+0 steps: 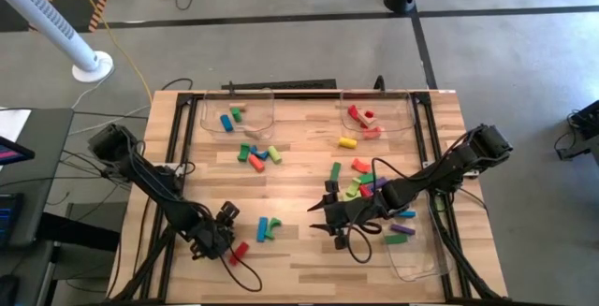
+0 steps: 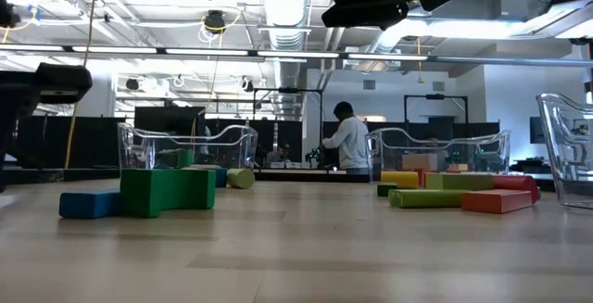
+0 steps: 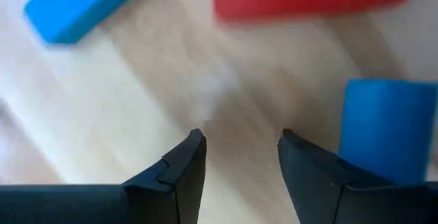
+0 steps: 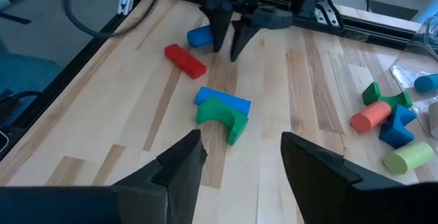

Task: Sort blocks by size
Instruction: Put the red rectangular block into the top right transparent bin

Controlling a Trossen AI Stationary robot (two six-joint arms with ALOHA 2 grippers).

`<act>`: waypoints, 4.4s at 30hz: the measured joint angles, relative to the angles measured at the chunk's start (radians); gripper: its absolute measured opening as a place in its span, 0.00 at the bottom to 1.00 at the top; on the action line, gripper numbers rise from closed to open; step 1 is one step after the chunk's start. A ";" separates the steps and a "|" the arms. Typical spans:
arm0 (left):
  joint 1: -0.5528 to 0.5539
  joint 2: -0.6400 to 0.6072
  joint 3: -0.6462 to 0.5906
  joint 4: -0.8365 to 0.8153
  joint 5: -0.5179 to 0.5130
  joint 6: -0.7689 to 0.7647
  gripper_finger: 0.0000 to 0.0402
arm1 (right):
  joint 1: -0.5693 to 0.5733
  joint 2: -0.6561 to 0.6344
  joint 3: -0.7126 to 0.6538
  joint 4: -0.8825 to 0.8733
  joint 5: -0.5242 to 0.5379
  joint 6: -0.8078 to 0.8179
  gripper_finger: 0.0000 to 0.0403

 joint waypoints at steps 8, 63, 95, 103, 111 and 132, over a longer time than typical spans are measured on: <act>-0.017 -0.001 0.086 -0.005 -0.004 -0.001 0.43 | 0.000 0.000 0.000 0.000 0.000 0.002 0.56; -0.025 0.550 0.660 -0.326 -0.085 -1.019 0.43 | 0.188 0.000 0.000 -0.165 -0.006 -0.039 0.56; -0.003 0.351 0.675 -0.422 -0.699 -0.693 0.13 | 0.137 0.000 0.000 -0.150 -0.003 -0.035 0.55; 0.006 0.215 0.675 -0.294 -0.971 -0.406 0.13 | 0.069 0.000 0.000 0.084 0.002 -0.120 0.55; 0.083 0.137 0.607 0.076 -0.818 0.016 0.13 | -0.003 0.000 0.000 0.284 0.000 -0.192 0.55; 0.409 -0.199 0.005 1.245 0.084 0.526 0.13 | -0.119 0.005 0.000 0.395 -0.001 -0.255 0.55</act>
